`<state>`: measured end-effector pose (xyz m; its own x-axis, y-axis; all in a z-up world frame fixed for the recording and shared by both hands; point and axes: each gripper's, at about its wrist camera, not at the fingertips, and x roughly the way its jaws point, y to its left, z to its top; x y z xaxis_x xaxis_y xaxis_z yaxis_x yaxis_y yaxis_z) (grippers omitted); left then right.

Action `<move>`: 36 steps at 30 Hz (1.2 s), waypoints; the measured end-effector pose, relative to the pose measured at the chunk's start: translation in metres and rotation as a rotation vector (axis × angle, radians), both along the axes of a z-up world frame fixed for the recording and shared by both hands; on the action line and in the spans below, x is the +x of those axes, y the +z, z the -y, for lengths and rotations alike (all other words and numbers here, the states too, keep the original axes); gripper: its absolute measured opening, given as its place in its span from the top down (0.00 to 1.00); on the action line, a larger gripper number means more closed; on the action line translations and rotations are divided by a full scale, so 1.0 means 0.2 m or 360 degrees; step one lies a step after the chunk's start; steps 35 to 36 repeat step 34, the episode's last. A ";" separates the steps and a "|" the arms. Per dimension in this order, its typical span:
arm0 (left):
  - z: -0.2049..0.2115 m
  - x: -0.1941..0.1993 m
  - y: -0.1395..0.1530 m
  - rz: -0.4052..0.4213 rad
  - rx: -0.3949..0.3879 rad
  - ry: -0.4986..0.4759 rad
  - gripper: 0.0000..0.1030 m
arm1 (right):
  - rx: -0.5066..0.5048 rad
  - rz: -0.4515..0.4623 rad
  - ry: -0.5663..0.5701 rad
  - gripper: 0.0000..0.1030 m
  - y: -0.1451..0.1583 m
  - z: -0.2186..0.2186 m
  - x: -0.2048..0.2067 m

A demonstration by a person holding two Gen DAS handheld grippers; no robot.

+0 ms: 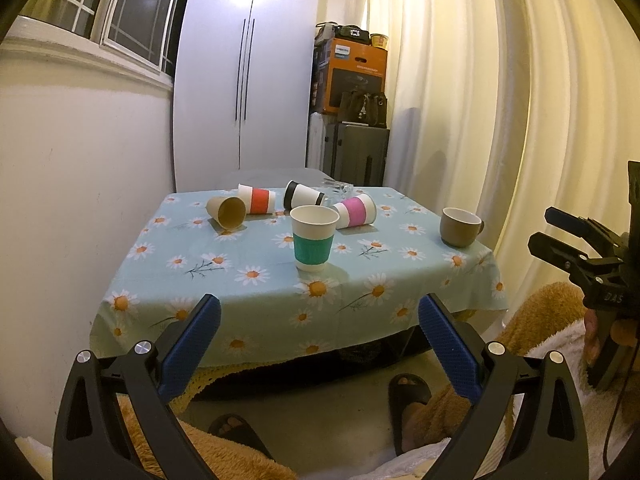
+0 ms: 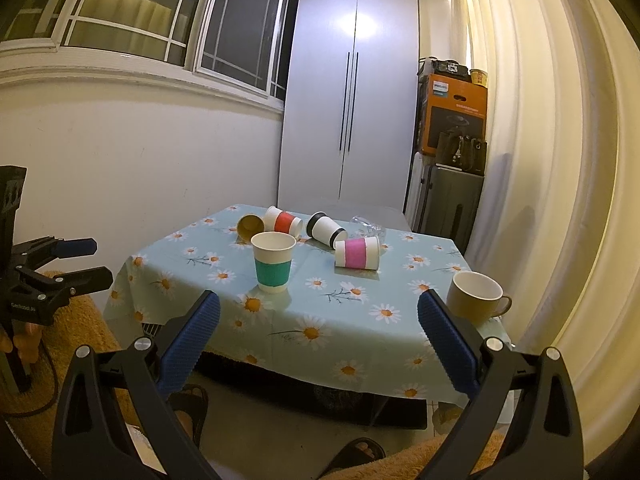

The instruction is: Flip cup upright

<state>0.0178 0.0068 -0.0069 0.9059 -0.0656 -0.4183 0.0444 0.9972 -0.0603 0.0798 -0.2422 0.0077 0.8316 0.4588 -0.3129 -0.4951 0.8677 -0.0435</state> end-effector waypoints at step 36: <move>0.06 0.01 0.00 -0.0003 0.0057 -0.0035 0.06 | 0.0005 -0.0013 -0.0001 0.05 0.00 0.00 0.01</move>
